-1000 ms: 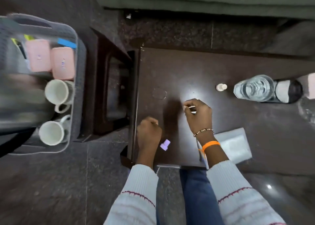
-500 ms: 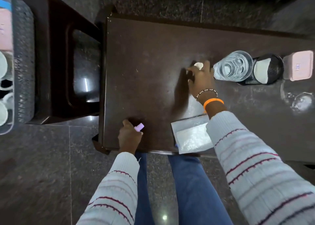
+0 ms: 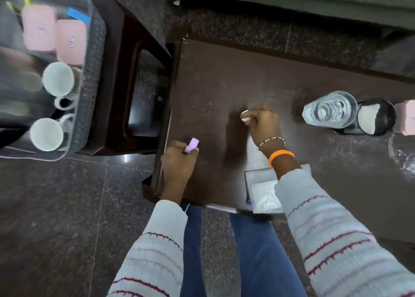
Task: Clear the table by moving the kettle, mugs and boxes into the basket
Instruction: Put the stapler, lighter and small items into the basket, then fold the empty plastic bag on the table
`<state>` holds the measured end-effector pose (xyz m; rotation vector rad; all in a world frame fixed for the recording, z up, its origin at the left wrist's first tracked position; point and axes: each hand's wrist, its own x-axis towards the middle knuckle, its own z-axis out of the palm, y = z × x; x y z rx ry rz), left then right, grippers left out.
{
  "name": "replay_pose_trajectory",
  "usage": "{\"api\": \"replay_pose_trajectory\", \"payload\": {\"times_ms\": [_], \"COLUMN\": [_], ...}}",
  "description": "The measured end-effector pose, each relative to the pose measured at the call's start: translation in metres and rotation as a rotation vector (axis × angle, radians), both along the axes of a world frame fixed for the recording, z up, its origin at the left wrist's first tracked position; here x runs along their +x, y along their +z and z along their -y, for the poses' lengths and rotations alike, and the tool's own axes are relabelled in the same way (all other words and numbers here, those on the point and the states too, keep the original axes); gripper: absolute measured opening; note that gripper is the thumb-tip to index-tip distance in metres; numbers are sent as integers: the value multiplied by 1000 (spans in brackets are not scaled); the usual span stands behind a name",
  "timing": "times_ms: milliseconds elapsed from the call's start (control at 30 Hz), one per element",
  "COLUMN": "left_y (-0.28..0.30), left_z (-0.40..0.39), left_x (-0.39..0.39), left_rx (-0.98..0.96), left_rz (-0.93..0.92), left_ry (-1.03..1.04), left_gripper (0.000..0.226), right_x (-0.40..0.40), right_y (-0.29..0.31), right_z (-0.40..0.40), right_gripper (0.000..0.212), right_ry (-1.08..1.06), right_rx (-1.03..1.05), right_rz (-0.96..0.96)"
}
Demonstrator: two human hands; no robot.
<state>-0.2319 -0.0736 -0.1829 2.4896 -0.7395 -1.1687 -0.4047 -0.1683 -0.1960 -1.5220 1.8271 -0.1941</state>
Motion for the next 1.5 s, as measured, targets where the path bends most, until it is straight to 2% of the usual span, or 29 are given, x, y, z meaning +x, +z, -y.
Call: {"api": "replay_pose_trajectory", "payload": {"times_ms": [200, 400, 567, 733, 867, 1033, 1133, 1300, 1400, 1500], "left_y": [65, 108, 108, 92, 77, 65, 60, 68, 77, 78], "left_z": [32, 55, 78, 111, 156, 195, 205, 190, 166, 137], "left_x": [71, 159, 206, 233, 256, 263, 261, 243, 215, 174], "left_rx": [-309, -477, -561, -570, -515, -473, -432, -492, -577, -584], "left_rz": [55, 184, 148, 247, 299, 286, 237, 186, 142, 44], "left_ry": [163, 244, 204, -8, -72, 20, 112, 206, 215, 174], "left_gripper": [27, 21, 22, 14, 18, 27, 22, 18, 13, 11], "right_x": [99, 200, 271, 309, 317, 302, 285, 256, 235, 210], "right_y": [48, 90, 99, 84, 75, 68, 62, 54, 54, 56], "right_z": [12, 44, 80, 119, 130, 108, 88, 57, 45, 35], "right_gripper": [23, 15, 18, 21, 31, 26, 23, 22, 23, 24], "right_ry": [114, 127, 126, 25, 6, -37, -75, -159, -219, -268], "right_rx": [-67, -168, -231, -240, -232, -203, -183, -138, -116, -114], "right_rz": [280, 492, 455, 362, 325, 370, 379, 389, 429, 446]}}
